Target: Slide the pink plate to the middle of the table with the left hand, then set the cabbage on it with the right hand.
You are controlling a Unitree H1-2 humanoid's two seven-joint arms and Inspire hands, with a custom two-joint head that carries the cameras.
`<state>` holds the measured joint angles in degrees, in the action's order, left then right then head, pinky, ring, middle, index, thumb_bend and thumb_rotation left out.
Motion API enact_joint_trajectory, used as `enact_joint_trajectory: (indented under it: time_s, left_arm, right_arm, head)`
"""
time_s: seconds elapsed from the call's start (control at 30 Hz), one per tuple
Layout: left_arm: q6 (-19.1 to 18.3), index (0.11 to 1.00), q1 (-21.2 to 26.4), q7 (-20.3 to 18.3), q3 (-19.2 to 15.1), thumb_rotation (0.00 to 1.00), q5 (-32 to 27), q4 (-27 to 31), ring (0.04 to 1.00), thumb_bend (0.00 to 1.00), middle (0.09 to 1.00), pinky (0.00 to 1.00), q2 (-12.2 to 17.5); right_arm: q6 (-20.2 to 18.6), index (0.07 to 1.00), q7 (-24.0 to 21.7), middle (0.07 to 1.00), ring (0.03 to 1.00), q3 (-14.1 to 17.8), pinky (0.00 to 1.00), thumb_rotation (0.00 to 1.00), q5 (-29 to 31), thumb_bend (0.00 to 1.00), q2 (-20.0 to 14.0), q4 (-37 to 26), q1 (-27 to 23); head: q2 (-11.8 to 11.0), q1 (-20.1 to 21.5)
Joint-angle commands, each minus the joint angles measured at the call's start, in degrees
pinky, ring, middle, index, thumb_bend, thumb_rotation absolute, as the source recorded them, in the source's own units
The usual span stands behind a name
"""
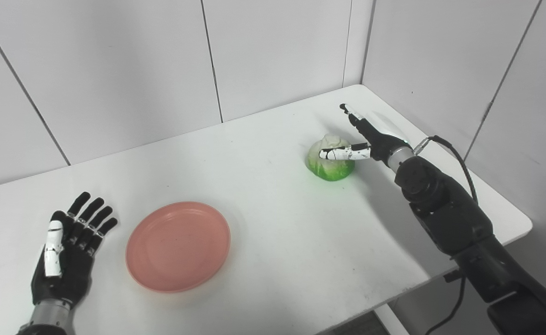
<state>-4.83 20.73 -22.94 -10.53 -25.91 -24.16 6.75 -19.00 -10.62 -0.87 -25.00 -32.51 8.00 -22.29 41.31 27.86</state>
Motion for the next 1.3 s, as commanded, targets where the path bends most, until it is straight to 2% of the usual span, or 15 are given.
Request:
enact_joint_trajectory:
  time_s: [0.0, 0.3, 0.57, 0.77, 1.07, 1.27]
  left_arm:
    - [-2.8, 0.82, -2.3, 0.7, 0.3, 0.82, 0.0, -1.5, 0.816, 0.48, 0.824, 0.78, -0.4]
    - [-2.6, 0.828, -2.3, 0.6, 0.5, 0.82, -0.2, -2.0, 0.826, 0.48, 0.833, 0.8, -0.1]
    - [-2.8, 0.82, -2.6, 0.9, 0.8, 0.83, 0.1, -1.4, 0.812, 0.48, 0.823, 0.78, 0.0]
    - [-2.8, 0.826, -2.8, 0.6, 0.9, 0.83, -0.2, -1.1, 0.821, 0.48, 0.83, 0.79, -0.1]
    - [-2.3, 0.824, -2.6, 0.5, 0.8, 0.84, 0.0, -2.2, 0.825, 0.47, 0.83, 0.8, 0.0]
    - [-1.8, 0.822, -2.5, 0.2, 0.7, 0.83, -0.2, -3.1, 0.817, 0.47, 0.826, 0.79, 0.0]
  right_arm:
    - [3.7, 1.0, 0.4, 0.986, 0.963, 0.1, 0.89, 0.6, 0.7, 1.0, -1.7, -0.6, -2.8]
    - [2.1, 1.0, -0.6, 0.996, 0.966, -2.8, 0.87, 0.6, -0.5, 1.0, -2.2, -0.3, -3.7]
    - [3.0, 1.0, -3.4, 1.0, 0.988, -4.3, 0.91, 0.57, 1.3, 1.0, -2.2, 2.5, -4.2]
    - [3.5, 1.0, -4.2, 1.0, 0.977, -4.9, 0.9, 0.53, 2.5, 1.0, -1.9, 4.6, -4.9]
    - [3.4, 1.0, -1.4, 1.0, 0.996, -4.9, 0.93, 0.5, 1.2, 1.0, -1.8, 8.9, -6.0]
    - [4.7, 1.0, 0.9, 1.0, 0.991, -3.9, 0.93, 0.46, 1.7, 1.0, -1.4, 10.9, -5.6]
  head:
    - [0.1, 0.0]
    - [0.3, -0.3]
    - [0.4, -0.7]
    - [0.4, -0.8]
    - [0.4, -1.1]
    - [0.5, -1.3]
